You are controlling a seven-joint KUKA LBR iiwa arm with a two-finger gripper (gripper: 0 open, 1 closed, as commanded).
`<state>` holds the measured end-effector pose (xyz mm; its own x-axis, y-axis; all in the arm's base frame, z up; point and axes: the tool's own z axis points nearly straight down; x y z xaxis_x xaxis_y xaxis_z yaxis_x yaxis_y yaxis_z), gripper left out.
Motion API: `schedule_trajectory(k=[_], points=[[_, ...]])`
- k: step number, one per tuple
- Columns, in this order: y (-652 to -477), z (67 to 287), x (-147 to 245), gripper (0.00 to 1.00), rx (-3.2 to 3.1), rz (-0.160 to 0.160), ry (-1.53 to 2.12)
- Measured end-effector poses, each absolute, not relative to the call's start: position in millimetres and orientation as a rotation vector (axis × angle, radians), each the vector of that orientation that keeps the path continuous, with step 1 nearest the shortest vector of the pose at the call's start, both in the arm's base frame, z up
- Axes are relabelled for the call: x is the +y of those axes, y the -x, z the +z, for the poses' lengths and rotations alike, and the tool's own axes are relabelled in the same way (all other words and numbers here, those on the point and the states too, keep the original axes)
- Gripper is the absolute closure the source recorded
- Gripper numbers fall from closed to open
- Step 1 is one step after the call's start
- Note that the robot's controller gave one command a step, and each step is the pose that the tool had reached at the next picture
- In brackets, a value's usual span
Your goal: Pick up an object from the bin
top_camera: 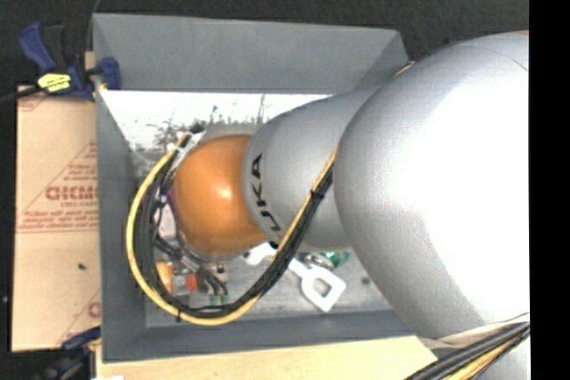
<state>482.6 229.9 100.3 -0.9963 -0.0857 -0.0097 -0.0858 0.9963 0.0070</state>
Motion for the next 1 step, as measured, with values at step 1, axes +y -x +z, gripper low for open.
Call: schedule_trajectory(k=[1], points=[[-483.0, 108.0, 229.9, 1.0, 3.126, 0.015, 0.13]])
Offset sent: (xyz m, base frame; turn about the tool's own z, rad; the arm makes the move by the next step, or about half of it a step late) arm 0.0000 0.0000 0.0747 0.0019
